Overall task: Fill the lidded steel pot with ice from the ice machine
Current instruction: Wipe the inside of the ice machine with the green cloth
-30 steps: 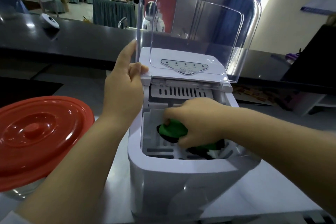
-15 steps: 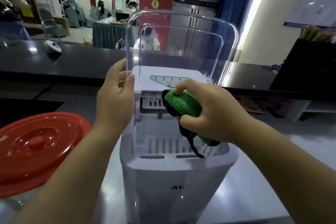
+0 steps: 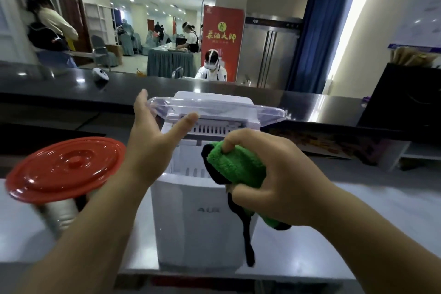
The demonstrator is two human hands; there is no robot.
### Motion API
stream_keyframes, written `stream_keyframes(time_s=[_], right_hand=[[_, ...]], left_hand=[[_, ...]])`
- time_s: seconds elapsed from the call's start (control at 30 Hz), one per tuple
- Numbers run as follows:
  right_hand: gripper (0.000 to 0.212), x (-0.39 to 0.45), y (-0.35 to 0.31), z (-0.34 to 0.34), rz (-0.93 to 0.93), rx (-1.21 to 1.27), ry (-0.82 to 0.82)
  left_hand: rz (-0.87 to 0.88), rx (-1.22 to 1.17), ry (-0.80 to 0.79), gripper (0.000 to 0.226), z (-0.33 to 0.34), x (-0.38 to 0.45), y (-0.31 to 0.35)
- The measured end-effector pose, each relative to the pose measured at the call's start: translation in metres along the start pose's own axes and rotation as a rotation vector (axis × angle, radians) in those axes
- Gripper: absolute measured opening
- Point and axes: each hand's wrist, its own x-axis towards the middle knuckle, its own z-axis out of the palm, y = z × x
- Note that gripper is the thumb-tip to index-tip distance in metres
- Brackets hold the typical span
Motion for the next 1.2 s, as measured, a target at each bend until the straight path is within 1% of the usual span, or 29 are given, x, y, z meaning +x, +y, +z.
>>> stream_keyframes(time_s=[0.1,0.17,0.27,0.33,0.4,0.57,0.63,0.73,0.8,0.83,0.9,1.0,1.1,1.2], right_hand=[[0.043,-0.020,0.000,-0.005,0.006,0.036,-0.036],[0.042,-0.034,-0.001,-0.007,0.024,0.052,-0.052],[0.040,-0.049,-0.001,-0.007,0.040,0.074,-0.077],[0.039,-0.057,-0.001,-0.008,0.047,0.082,-0.098],[0.038,-0.063,0.000,-0.007,0.050,0.084,-0.118],[0.039,-0.070,0.008,-0.003,0.070,0.090,-0.125],[0.040,-0.070,0.012,-0.002,0.087,0.099,-0.110],[0.040,-0.068,0.017,-0.001,0.117,0.116,-0.078],[0.040,-0.067,0.020,-0.002,0.138,0.120,-0.049],[0.040,-0.067,0.023,-0.002,0.149,0.119,-0.028],[0.040,-0.067,0.028,-0.004,0.168,0.114,0.028],[0.039,-0.070,0.037,-0.008,0.217,0.113,0.130],[0.038,-0.076,0.047,-0.013,0.293,0.105,0.233],[0.037,-0.086,0.058,-0.017,0.372,0.074,0.288]], left_hand=[[0.008,0.097,-0.001,0.122,0.001,-0.027,0.004],[-0.033,0.201,0.018,0.119,0.003,-0.041,0.005],[-0.075,0.351,0.059,0.101,0.006,-0.057,-0.003],[-0.077,0.441,0.027,0.091,0.009,-0.065,-0.009],[-0.122,0.482,-0.006,0.087,0.012,-0.073,-0.014],[-0.115,0.518,0.056,0.076,0.017,-0.083,-0.011],[-0.068,0.523,0.111,0.066,0.019,-0.089,-0.007],[0.095,0.548,0.198,0.048,0.023,-0.096,0.003],[0.188,0.521,0.205,0.037,0.028,-0.099,0.014],[0.223,0.476,0.181,0.033,0.032,-0.099,0.020],[0.236,0.346,0.098,0.028,0.041,-0.101,0.034],[0.232,0.181,-0.035,0.029,0.062,-0.101,0.051],[0.263,0.117,-0.150,0.029,0.086,-0.099,0.058],[0.269,0.062,-0.242,0.030,0.109,-0.096,0.055]])
